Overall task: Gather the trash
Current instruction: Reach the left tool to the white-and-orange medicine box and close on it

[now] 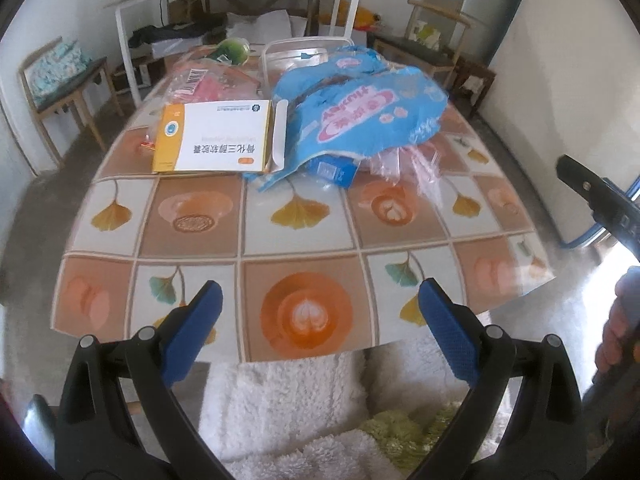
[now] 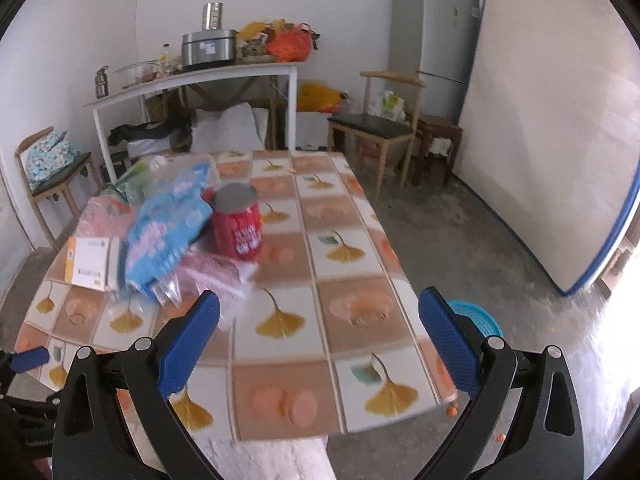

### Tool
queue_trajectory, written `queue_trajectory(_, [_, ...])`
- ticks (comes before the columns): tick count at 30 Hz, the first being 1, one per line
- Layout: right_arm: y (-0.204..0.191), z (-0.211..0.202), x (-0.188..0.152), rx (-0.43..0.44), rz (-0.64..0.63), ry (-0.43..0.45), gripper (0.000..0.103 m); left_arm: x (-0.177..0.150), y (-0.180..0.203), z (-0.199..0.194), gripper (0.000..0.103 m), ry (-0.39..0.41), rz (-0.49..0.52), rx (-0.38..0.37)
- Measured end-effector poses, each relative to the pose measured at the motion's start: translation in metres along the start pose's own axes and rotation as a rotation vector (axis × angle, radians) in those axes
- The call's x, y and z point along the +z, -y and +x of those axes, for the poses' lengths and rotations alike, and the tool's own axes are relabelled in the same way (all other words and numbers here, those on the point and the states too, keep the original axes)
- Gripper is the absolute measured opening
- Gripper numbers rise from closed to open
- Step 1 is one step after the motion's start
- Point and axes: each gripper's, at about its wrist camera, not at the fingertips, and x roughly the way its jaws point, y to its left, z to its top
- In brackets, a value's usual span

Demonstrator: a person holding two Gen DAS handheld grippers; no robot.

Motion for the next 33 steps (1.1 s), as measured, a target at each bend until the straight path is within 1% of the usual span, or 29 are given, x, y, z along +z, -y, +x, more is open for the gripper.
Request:
queue_trajectory(5, [-0.014, 0.005, 0.017, 0.072, -0.018, 0.025, 0.097, 0.008, -0.015, 0.000, 0.094, 0.041, -0.052, -0.095])
queue_trajectory(8, [-0.021, 0.006, 0.026, 0.104, -0.021, 0.034, 0.097, 0.014, -0.027, -0.004, 0.094, 0.106, -0.083, -0.162])
queue_trajectory(9, [-0.024, 0.006, 0.029, 0.115, -0.023, 0.035, 0.097, 0.016, -0.033, -0.006, 0.094, 0.139, -0.096, -0.183])
queue_trajectory(10, [-0.027, 0.007, 0.031, 0.128, -0.025, 0.036, 0.097, 0.018, -0.037, -0.009, 0.094, 0.172, -0.106, -0.184])
queue_trajectory(11, [-0.029, 0.007, 0.032, 0.139, -0.027, 0.034, 0.097, 0.020, -0.041, -0.012, 0.094, 0.204, -0.106, -0.172])
queue_trajectory(12, [-0.034, 0.009, 0.035, 0.160, -0.033, 0.026, 0.097, 0.023, -0.045, -0.015, 0.094, 0.247, -0.095, -0.138])
queue_trajectory(14, [-0.042, 0.013, 0.039, 0.191, -0.040, 0.002, 0.097, 0.030, -0.052, -0.018, 0.094, 0.307, -0.065, -0.095])
queue_trajectory(15, [-0.045, 0.013, 0.040, 0.203, -0.043, -0.005, 0.097, 0.032, -0.055, -0.018, 0.094, 0.320, -0.056, -0.086])
queue_trajectory(17, [-0.055, 0.015, 0.042, 0.239, -0.068, -0.023, 0.097, 0.038, -0.062, -0.017, 0.094, 0.338, -0.033, -0.065])
queue_trajectory(19, [-0.065, 0.016, 0.043, 0.265, -0.103, -0.030, 0.097, 0.042, -0.067, -0.013, 0.094, 0.353, -0.013, -0.028])
queue_trajectory(20, [-0.071, 0.016, 0.042, 0.274, -0.126, -0.039, 0.097, 0.043, -0.071, -0.010, 0.094, 0.353, -0.016, -0.002])
queue_trajectory(24, [-0.085, 0.025, 0.040, 0.303, -0.182, -0.111, 0.097, 0.045, -0.093, -0.005, 0.094, 0.362, -0.061, 0.028])
queue_trajectory(26, [-0.087, 0.026, 0.041, 0.316, -0.183, -0.128, 0.097, 0.042, -0.099, -0.008, 0.094, 0.376, -0.053, 0.046])
queue_trajectory(28, [-0.088, 0.025, 0.043, 0.317, -0.178, -0.126, 0.097, 0.042, -0.101, -0.011, 0.094, 0.391, 0.002, 0.068])
queue_trajectory(31, [-0.091, 0.027, 0.044, 0.327, -0.166, -0.133, 0.097, 0.047, -0.097, -0.008, 0.094, 0.371, 0.160, 0.115])
queue_trajectory(32, [-0.091, 0.028, 0.043, 0.333, -0.156, -0.138, 0.097, 0.049, -0.094, -0.007, 0.094, 0.369, 0.246, 0.143])
queue_trajectory(33, [-0.090, 0.029, 0.042, 0.334, -0.150, -0.141, 0.097, 0.051, -0.093, -0.006, 0.094, 0.361, 0.293, 0.153])
